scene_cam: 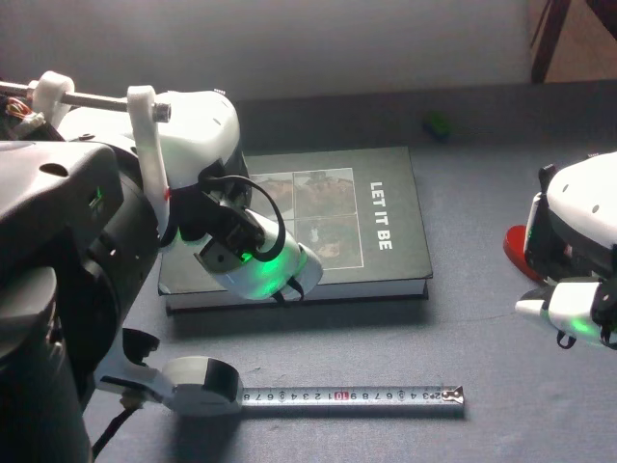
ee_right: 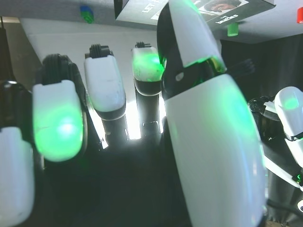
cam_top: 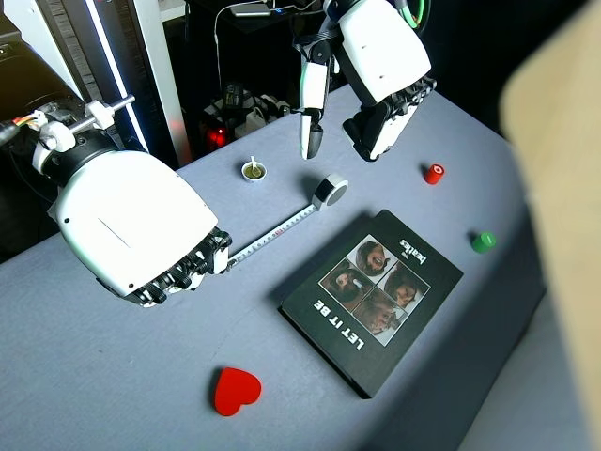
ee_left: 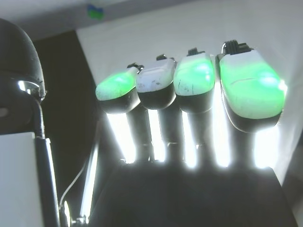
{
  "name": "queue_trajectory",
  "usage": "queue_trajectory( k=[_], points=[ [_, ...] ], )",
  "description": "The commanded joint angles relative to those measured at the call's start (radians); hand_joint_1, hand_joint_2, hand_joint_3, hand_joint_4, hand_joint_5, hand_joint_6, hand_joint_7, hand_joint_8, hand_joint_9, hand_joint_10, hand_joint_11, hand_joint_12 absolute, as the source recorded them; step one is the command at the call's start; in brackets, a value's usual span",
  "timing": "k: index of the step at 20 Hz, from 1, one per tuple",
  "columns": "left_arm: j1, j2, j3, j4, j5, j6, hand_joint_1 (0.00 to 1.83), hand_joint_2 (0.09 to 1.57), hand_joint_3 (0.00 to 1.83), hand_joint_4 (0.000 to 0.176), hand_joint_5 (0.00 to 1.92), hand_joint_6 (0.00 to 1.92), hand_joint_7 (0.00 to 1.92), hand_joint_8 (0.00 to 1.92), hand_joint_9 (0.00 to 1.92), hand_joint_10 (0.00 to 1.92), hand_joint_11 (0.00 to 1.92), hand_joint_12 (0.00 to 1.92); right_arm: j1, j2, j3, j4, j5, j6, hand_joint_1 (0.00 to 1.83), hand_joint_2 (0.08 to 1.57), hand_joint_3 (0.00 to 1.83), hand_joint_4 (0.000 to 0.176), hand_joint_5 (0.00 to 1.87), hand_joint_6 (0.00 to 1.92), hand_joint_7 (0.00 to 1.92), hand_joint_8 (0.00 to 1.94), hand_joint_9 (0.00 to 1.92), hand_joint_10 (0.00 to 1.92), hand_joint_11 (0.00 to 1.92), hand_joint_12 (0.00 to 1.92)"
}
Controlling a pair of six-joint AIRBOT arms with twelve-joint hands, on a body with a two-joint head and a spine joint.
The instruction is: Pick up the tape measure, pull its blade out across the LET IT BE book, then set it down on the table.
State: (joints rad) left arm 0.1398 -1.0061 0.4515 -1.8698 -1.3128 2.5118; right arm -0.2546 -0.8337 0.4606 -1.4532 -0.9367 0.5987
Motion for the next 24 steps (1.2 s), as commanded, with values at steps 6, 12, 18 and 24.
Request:
queue_trajectory(
  k=[6, 12, 18, 24],
  points=[
    [-0.017, 0.002, 0.018, 0.095, 0.017, 0.005, 0.17, 1.08, 0.0, 0.05, 0.26, 0.01, 0.25, 0.0, 0.21, 0.0, 0.05, 0.54, -0.006, 0.004, -0.005, -0.083, -0.041, 0.004, 0.04, 1.19, 0.0, 0.029, 0.31, 0.0, 0.32, 0.01, 0.29, 0.0, 0.0, 0.85],
    [-0.015, 0.011, 0.059, 0.098, 0.083, 0.003, 0.17, 1.06, 0.0, 0.026, 0.26, 0.0, 0.24, 0.0, 0.2, 0.01, 0.08, 0.53, -0.009, 0.005, -0.005, -0.083, -0.032, 0.002, 0.06, 1.19, 0.0, 0.022, 0.35, 0.0, 0.36, 0.0, 0.32, 0.01, 0.0, 0.86],
    [-0.027, 0.097, 0.066, 0.036, 0.144, 0.13, 0.5, 0.95, 0.0, 0.0, 0.2, 0.0, 0.21, 0.0, 0.17, 0.0, 0.04, 0.48, -0.022, 0.009, -0.005, -0.082, 0.026, -0.03, 0.07, 1.19, 0.0, 0.02, 0.34, 0.0, 0.38, 0.01, 0.32, 0.0, 0.0, 0.88],
    [0.013, 0.187, 0.092, 0.165, 0.324, -0.082, 0.89, 0.98, 0.01, 0.0, 0.24, 0.01, 0.21, 0.01, 0.18, 0.01, 0.08, 0.47, -0.029, 0.009, -0.005, -0.083, 0.03, -0.031, 0.18, 1.15, 0.0, 0.015, 0.4, 0.01, 0.44, 0.01, 0.41, 0.02, 0.05, 0.93]
  ],
)
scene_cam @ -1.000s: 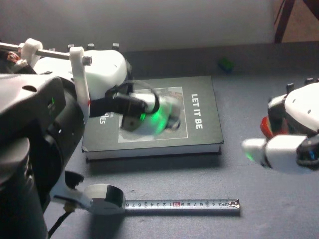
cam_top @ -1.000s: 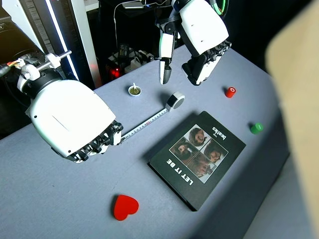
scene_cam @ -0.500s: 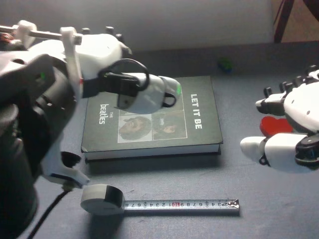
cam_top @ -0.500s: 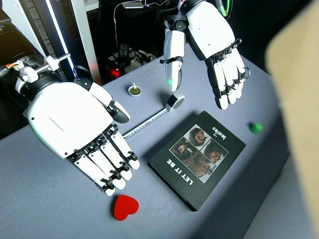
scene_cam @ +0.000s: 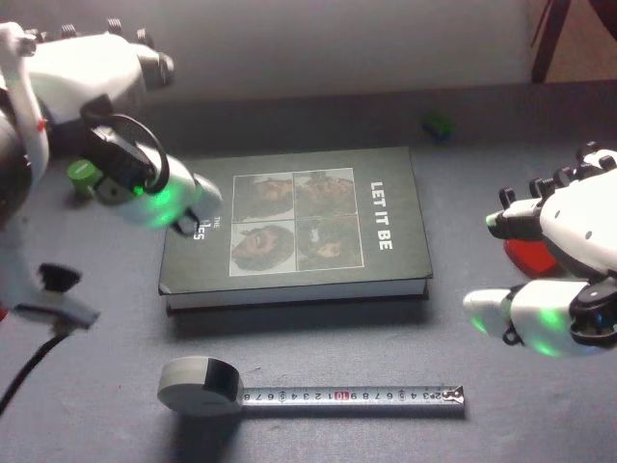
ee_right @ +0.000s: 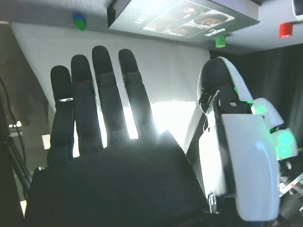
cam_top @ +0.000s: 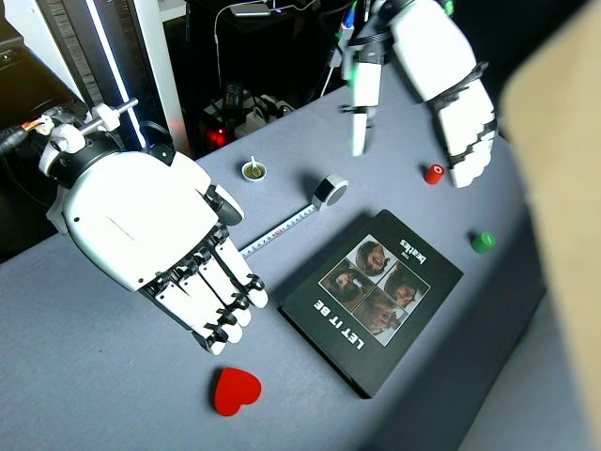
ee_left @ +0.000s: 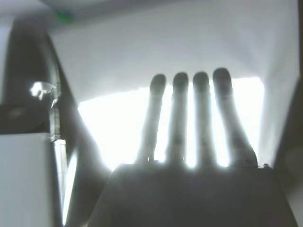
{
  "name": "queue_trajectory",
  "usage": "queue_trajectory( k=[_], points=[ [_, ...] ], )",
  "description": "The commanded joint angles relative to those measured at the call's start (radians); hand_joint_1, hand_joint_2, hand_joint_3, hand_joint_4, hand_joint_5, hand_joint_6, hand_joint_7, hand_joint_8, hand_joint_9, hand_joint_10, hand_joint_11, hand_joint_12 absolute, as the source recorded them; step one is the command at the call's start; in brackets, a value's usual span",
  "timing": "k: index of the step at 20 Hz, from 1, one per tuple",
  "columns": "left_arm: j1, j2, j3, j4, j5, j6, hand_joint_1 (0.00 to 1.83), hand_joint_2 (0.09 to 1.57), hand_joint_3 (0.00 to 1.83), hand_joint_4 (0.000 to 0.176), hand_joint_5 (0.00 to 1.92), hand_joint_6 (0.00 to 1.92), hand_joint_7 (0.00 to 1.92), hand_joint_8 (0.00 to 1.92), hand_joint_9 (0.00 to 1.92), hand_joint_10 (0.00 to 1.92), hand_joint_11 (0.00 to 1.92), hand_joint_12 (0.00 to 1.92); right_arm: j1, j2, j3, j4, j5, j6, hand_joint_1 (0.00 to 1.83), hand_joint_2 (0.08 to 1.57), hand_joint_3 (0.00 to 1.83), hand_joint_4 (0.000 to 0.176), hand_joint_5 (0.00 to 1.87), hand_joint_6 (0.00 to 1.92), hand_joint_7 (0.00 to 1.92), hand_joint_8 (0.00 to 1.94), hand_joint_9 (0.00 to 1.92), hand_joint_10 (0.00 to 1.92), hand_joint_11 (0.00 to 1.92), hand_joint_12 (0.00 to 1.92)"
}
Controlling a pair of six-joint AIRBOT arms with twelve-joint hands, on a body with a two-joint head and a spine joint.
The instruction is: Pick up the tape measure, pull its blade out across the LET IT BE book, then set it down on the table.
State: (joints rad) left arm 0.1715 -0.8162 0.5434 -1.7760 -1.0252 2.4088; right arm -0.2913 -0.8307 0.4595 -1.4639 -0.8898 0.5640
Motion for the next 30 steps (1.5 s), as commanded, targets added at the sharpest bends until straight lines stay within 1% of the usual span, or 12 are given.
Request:
queue_trajectory(
  k=[1, 2, 3, 4, 6, 8, 12, 14, 18, 21, 26, 30],
  points=[
    [0.017, 0.013, 0.008, 0.141, 0.101, -0.098, 0.89, 0.98, 0.01, 0.0, 0.25, 0.01, 0.21, 0.0, 0.19, 0.01, 0.09, 0.47, 0.005, 0.005, -0.004, -0.072, -0.019, 0.004, 0.18, 1.15, 0.0, 0.015, 0.4, 0.01, 0.44, 0.01, 0.41, 0.02, 0.06, 0.94],
    [0.066, 0.029, 0.015, 0.235, 0.167, -0.255, 0.9, 0.98, 0.01, 0.0, 0.26, 0.02, 0.21, 0.0, 0.19, 0.01, 0.09, 0.47, 0.004, 0.005, -0.004, -0.072, -0.019, 0.004, 0.18, 1.15, 0.0, 0.015, 0.4, 0.01, 0.43, 0.0, 0.42, 0.02, 0.07, 0.94],
    [0.125, 0.05, 0.024, 0.398, 0.225, -0.446, 0.9, 0.98, 0.0, 0.0, 0.26, 0.02, 0.22, 0.01, 0.19, 0.01, 0.09, 0.47, 0.004, 0.005, -0.004, -0.072, -0.019, 0.004, 0.18, 1.15, 0.0, 0.014, 0.41, 0.01, 0.42, 0.0, 0.42, 0.02, 0.08, 0.94],
    [0.195, 0.07, 0.035, 0.598, 0.271, -0.703, 0.9, 0.98, 0.0, 0.0, 0.28, 0.01, 0.23, 0.0, 0.21, 0.0, 0.1, 0.46, 0.004, 0.005, -0.004, -0.072, -0.021, 0.004, 0.18, 1.15, 0.0, 0.014, 0.41, 0.01, 0.42, 0.0, 0.42, 0.02, 0.08, 0.94],
    [0.266, 0.099, 0.045, 0.756, 0.319, -0.881, 0.93, 0.98, 0.0, 0.0, 0.3, 0.01, 0.25, 0.01, 0.22, 0.0, 0.1, 0.45, 0.004, 0.005, -0.004, -0.072, -0.02, 0.004, 0.17, 1.15, 0.0, 0.017, 0.38, 0.0, 0.39, 0.0, 0.41, 0.01, 0.07, 0.94],
    [0.356, 0.141, 0.066, 1.024, 0.394, -1.147, 0.95, 0.98, 0.0, 0.0, 0.31, 0.01, 0.26, 0.01, 0.22, 0.0, 0.1, 0.44, 0.002, 0.005, -0.004, -0.072, -0.021, 0.003, 0.16, 1.17, 0.0, 0.017, 0.38, 0.0, 0.39, 0.0, 0.41, 0.01, 0.07, 0.94],
    [0.469, 0.198, 0.078, 1.316, 0.407, -1.453, 0.97, 0.98, 0.0, 0.0, 0.28, 0.0, 0.25, 0.0, 0.22, 0.0, 0.11, 0.44, 0.001, 0.005, -0.004, -0.072, -0.021, 0.003, 0.16, 1.18, 0.01, 0.016, 0.38, 0.0, 0.39, 0.0, 0.4, 0.0, 0.06, 0.94],
    [0.536, 0.216, 0.086, 1.423, 0.409, -1.651, 0.97, 0.99, 0.0, 0.0, 0.27, 0.0, 0.25, 0.0, 0.22, 0.0, 0.11, 0.44, 0.001, 0.005, -0.004, -0.072, -0.021, 0.003, 0.15, 1.19, 0.01, 0.015, 0.38, 0.0, 0.41, 0.01, 0.42, 0.01, 0.08, 0.94],
    [0.692, 0.208, 0.115, 1.561, 0.236, -1.795, 0.96, 1.0, 0.0, 0.0, 0.31, 0.01, 0.28, 0.01, 0.25, 0.01, 0.13, 0.44, -0.001, 0.005, -0.004, -0.072, -0.02, 0.003, 0.15, 1.19, 0.0, 0.012, 0.41, 0.01, 0.46, 0.02, 0.45, 0.02, 0.11, 0.95],
    [0.816, 0.161, 0.143, 1.575, 0.082, -1.865, 0.96, 1.03, 0.0, 0.0, 0.37, 0.01, 0.34, 0.01, 0.3, 0.01, 0.17, 0.44, -0.005, 0.003, -0.004, -0.072, -0.02, 0.003, 0.15, 1.19, 0.0, 0.013, 0.4, 0.0, 0.46, 0.01, 0.46, 0.01, 0.13, 0.96],
    [0.951, 0.083, 0.186, 1.613, -0.059, -1.915, 0.98, 1.04, 0.0, 0.0, 0.5, 0.01, 0.42, 0.0, 0.36, 0.0, 0.24, 0.43, -0.007, 0.002, -0.004, -0.072, -0.02, 0.003, 0.15, 1.19, 0.0, 0.013, 0.42, 0.01, 0.46, 0.01, 0.45, 0.01, 0.1, 0.95],
    [1.011, 0.051, 0.227, 1.659, -0.078, -1.95, 1.0, 1.06, 0.0, 0.0, 0.64, 0.01, 0.52, 0.0, 0.47, 0.01, 0.33, 0.43, -0.007, 0.002, -0.004, -0.072, -0.018, 0.003, 0.15, 1.2, 0.0, 0.011, 0.43, 0.01, 0.49, 0.01, 0.48, 0.02, 0.11, 0.94]
  ],
)
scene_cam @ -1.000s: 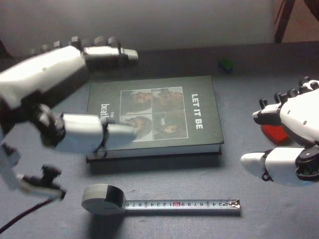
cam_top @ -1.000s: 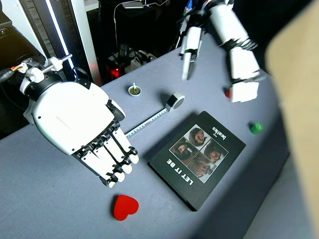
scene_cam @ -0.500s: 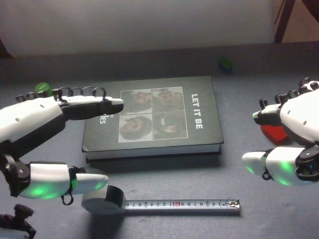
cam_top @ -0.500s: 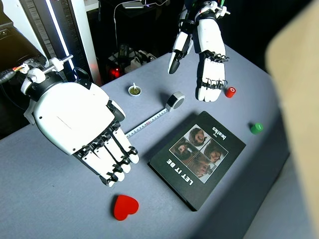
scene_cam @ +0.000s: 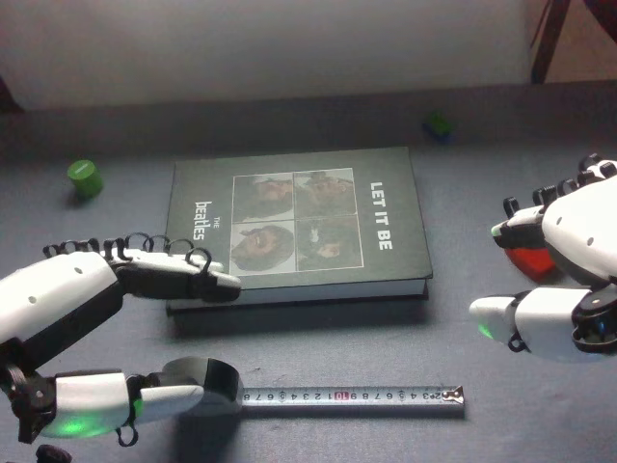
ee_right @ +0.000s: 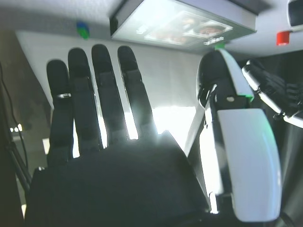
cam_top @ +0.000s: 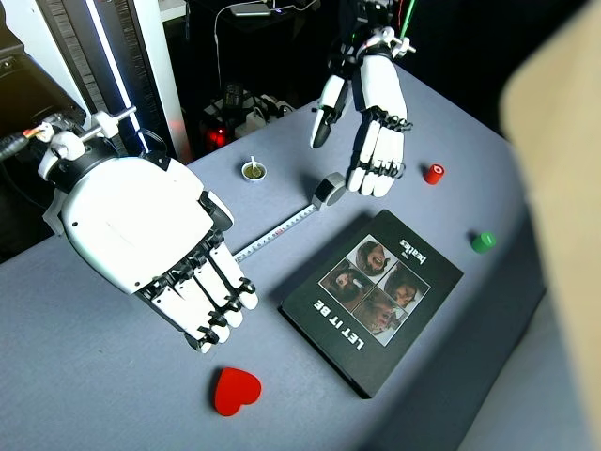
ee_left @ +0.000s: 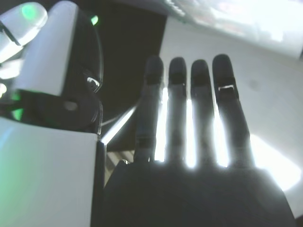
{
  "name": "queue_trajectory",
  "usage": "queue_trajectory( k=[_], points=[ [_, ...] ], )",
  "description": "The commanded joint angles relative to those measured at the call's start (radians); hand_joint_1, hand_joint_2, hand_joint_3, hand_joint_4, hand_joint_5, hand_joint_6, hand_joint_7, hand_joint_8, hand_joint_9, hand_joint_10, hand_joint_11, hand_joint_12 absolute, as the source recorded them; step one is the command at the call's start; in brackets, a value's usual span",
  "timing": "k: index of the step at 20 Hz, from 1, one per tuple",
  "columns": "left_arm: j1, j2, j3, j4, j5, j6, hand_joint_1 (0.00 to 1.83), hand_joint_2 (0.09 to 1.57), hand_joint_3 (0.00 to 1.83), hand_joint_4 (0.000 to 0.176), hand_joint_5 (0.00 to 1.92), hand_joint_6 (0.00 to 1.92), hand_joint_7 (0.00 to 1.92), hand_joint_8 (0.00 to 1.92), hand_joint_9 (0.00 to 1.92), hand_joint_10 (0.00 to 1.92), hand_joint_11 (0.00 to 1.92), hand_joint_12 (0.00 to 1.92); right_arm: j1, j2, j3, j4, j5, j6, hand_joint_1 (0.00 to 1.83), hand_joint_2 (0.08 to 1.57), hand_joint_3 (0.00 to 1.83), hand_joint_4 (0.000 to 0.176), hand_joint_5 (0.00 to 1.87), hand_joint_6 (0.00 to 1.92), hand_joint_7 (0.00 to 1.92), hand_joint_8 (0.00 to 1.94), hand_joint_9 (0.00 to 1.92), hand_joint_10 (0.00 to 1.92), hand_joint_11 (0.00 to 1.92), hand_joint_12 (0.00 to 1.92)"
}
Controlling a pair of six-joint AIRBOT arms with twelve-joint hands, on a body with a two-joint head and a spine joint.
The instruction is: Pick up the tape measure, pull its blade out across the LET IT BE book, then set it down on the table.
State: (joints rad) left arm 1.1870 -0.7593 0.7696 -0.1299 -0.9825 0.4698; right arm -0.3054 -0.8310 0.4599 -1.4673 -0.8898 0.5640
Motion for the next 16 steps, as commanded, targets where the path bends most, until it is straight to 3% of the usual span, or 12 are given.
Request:
queue_trajectory(
  k=[1, 7, 16],
  points=[
    [0.004, -0.01, 0.009, 0.024, -0.121, -0.018, 1.0, 1.06, 0.0, 0.0, 0.63, 0.0, 0.54, 0.01, 0.48, 0.01, 0.35, 0.43, 0.007, 0.002, -0.004, -0.068, -0.018, 0.003, 0.15, 1.2, 0.0, 0.011, 0.43, 0.01, 0.49, 0.01, 0.48, 0.02, 0.11, 0.94],
    [0.047, -0.06, 0.088, 0.095, -0.12, -0.077, 1.01, 1.06, 0.0, 0.0, 0.61, 0.0, 0.52, 0.0, 0.48, 0.0, 0.33, 0.42, 0.002, 0.0, -0.004, -0.068, -0.016, 0.003, 0.13, 1.21, 0.0, 0.009, 0.47, 0.0, 0.55, 0.01, 0.53, 0.01, 0.16, 0.95],
    [0.018, -0.098, 0.116, 0.05, -0.055, -0.053, 1.0, 1.07, 0.0, 0.0, 0.58, 0.0, 0.51, 0.0, 0.47, 0.0, 0.34, 0.41, 0.0, -0.002, -0.004, -0.068, -0.013, 0.003, 0.14, 1.21, 0.0, 0.01, 0.47, 0.0, 0.55, 0.0, 0.55, 0.01, 0.16, 0.94]
  ],
)
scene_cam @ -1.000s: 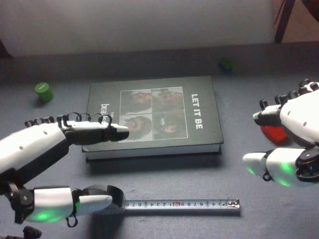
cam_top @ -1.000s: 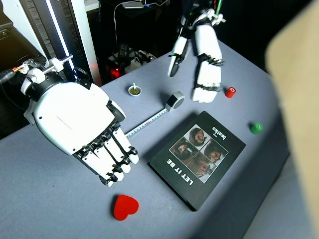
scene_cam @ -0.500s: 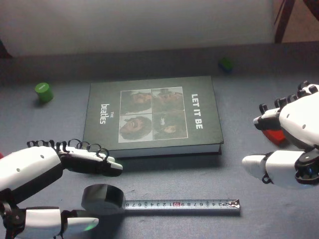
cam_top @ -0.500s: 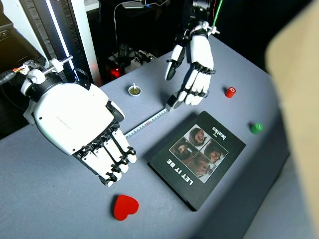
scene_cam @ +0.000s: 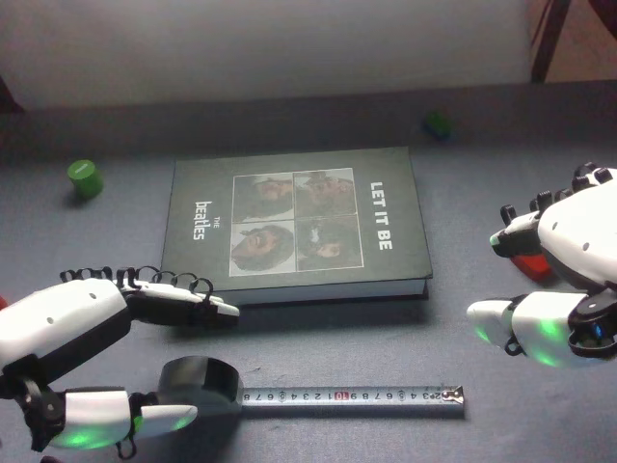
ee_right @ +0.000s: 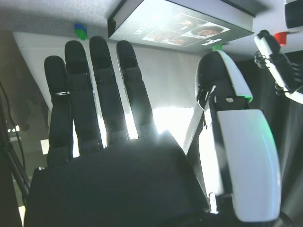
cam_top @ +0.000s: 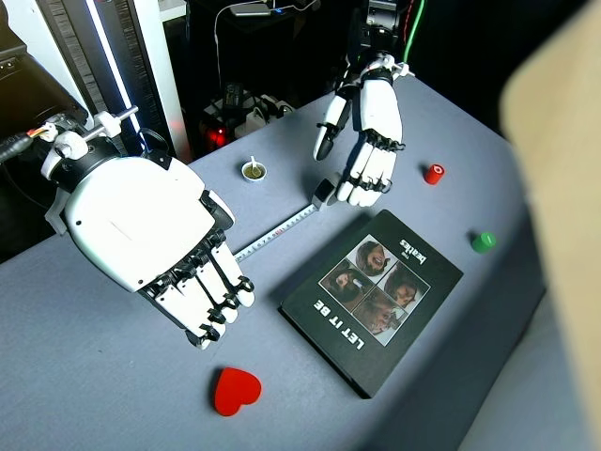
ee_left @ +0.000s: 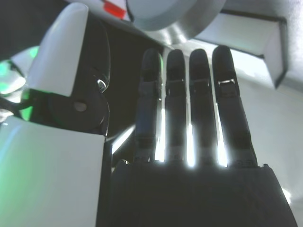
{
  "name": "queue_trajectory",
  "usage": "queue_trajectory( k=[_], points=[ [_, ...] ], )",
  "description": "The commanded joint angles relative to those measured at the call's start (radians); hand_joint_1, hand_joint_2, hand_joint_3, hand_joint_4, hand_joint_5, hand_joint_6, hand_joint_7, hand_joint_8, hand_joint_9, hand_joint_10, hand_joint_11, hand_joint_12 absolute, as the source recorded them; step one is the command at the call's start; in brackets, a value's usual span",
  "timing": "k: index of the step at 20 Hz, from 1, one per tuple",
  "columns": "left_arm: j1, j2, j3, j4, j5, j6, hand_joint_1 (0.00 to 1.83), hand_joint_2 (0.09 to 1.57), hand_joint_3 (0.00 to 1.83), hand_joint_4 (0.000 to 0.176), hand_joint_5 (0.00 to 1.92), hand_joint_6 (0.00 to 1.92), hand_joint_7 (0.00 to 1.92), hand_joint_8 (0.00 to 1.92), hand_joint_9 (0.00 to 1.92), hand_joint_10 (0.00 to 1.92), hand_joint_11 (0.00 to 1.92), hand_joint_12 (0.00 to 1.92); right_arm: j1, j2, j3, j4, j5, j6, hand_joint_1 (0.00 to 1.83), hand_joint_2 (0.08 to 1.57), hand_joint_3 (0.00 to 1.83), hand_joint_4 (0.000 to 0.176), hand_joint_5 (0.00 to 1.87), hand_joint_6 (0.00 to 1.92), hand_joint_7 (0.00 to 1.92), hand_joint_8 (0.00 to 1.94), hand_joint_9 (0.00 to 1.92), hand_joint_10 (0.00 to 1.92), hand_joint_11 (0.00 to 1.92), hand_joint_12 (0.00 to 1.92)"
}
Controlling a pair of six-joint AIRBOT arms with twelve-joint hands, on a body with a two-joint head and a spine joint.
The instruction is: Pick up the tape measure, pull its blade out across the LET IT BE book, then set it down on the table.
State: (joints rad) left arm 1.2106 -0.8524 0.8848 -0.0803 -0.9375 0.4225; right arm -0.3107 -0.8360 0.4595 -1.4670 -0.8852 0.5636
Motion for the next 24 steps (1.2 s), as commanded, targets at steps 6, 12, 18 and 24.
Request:
queue_trajectory(
  k=[6, 12, 18, 24],
  points=[
    [-0.049, -0.031, 0.005, -0.052, -0.04, 0.054, 1.0, 1.07, 0.0, 0.0, 0.56, 0.0, 0.51, 0.0, 0.47, 0.0, 0.34, 0.4, 0.004, 0.003, -0.004, -0.069, -0.014, 0.003, 0.13, 1.21, 0.0, 0.01, 0.46, 0.0, 0.55, 0.0, 0.56, 0.01, 0.17, 0.95],
    [-0.028, -0.035, 0.026, -0.064, -0.041, 0.061, 1.0, 1.07, 0.0, 0.0, 0.52, 0.0, 0.48, 0.0, 0.44, 0.0, 0.33, 0.39, 0.002, 0.003, -0.004, -0.069, -0.011, 0.0, 0.13, 1.21, 0.0, 0.009, 0.48, 0.01, 0.56, 0.0, 0.57, 0.01, 0.17, 0.94],
    [-0.015, -0.042, 0.026, -0.065, -0.045, 0.069, 0.94, 1.09, 0.01, 0.0, 0.44, 0.0, 0.39, 0.0, 0.37, 0.0, 0.29, 0.38, 0.0, 0.003, -0.004, -0.069, -0.007, -0.002, 0.15, 1.21, 0.0, 0.008, 0.5, 0.01, 0.58, 0.01, 0.59, 0.02, 0.2, 0.95],
    [-0.014, -0.055, 0.015, -0.07, -0.037, 0.097, 0.93, 1.09, 0.0, 0.0, 0.42, 0.0, 0.38, 0.0, 0.37, 0.0, 0.29, 0.38, -0.001, 0.002, -0.004, -0.069, -0.007, -0.005, 0.16, 1.2, 0.0, 0.009, 0.5, 0.01, 0.57, 0.0, 0.59, 0.01, 0.19, 0.95]
  ],
)
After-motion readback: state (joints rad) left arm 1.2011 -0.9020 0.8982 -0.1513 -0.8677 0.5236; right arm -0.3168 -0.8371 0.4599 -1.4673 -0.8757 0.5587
